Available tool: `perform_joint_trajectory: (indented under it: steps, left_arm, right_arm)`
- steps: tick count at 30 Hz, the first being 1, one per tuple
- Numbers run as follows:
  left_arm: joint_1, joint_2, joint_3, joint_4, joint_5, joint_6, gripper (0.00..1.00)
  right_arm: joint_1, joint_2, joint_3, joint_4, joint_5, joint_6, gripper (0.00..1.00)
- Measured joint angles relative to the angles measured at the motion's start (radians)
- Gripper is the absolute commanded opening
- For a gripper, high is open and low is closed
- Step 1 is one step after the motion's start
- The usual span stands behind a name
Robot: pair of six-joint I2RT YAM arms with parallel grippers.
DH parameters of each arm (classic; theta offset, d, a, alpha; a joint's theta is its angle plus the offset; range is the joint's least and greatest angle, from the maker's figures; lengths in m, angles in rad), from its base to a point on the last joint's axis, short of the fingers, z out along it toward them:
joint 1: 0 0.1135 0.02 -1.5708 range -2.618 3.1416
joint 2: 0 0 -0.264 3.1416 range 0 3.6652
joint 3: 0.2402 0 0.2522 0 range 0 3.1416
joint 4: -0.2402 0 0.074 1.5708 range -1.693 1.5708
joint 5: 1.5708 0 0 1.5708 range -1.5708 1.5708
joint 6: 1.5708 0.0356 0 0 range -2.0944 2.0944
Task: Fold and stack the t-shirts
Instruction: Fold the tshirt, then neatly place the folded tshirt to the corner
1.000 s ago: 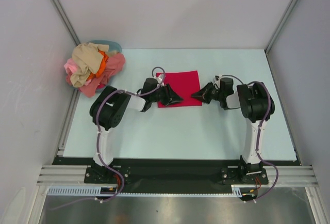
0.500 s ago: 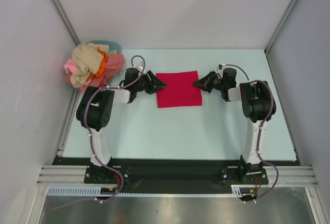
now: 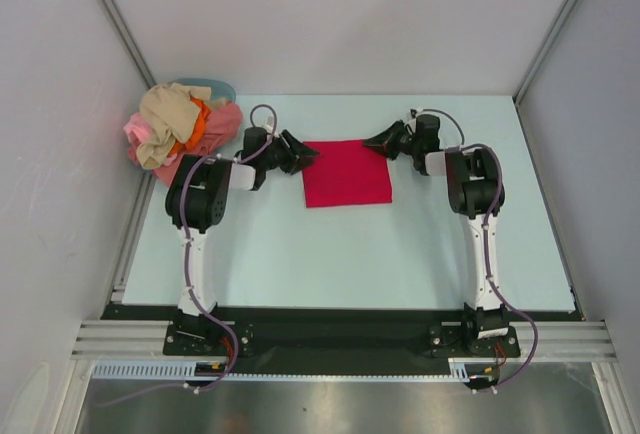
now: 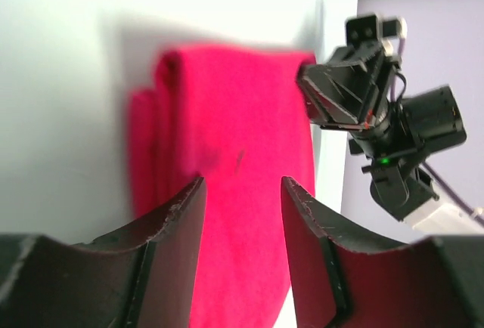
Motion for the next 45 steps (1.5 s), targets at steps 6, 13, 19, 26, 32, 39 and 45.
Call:
perform_joint_trajectory:
  steps: [6, 13, 19, 26, 32, 39, 45]
  left_arm:
    - [0.051, 0.056, 0.122, -0.088, -0.024, -0.002, 0.5]
    - [0.074, 0.07, 0.257, -0.238, -0.056, 0.054, 0.52]
    - [0.079, -0.263, 0.043, -0.387, -0.149, 0.153, 0.57]
    - [0.068, -0.774, -0.276, -0.361, -0.156, 0.174, 0.59]
    - [-0.004, -1.012, -0.489, -0.418, -0.114, 0.18, 0.61]
    - [-0.02, -1.416, -0.677, -0.586, -0.064, 0.203, 0.64]
    - [-0.02, -1.619, -0.74, -0.682, -0.04, 0.206, 0.65]
  right_arm:
    - [-0.05, 0.08, 0.161, -0.072, 0.028, -0.01, 0.11]
    - [-0.092, 0.123, 0.304, -0.246, 0.043, -0.096, 0.33]
    - [-0.116, -0.01, 0.295, -0.494, 0.089, -0.292, 0.6]
    - [-0.137, -0.121, 0.298, -0.658, 0.067, -0.508, 0.68]
    - [-0.131, -0.102, 0.298, -0.745, 0.01, -0.623, 0.7]
    - [-0.126, -0.049, 0.307, -0.777, -0.075, -0.685, 0.87]
    - [-0.113, -0.021, 0.35, -0.776, -0.105, -0.692, 0.81]
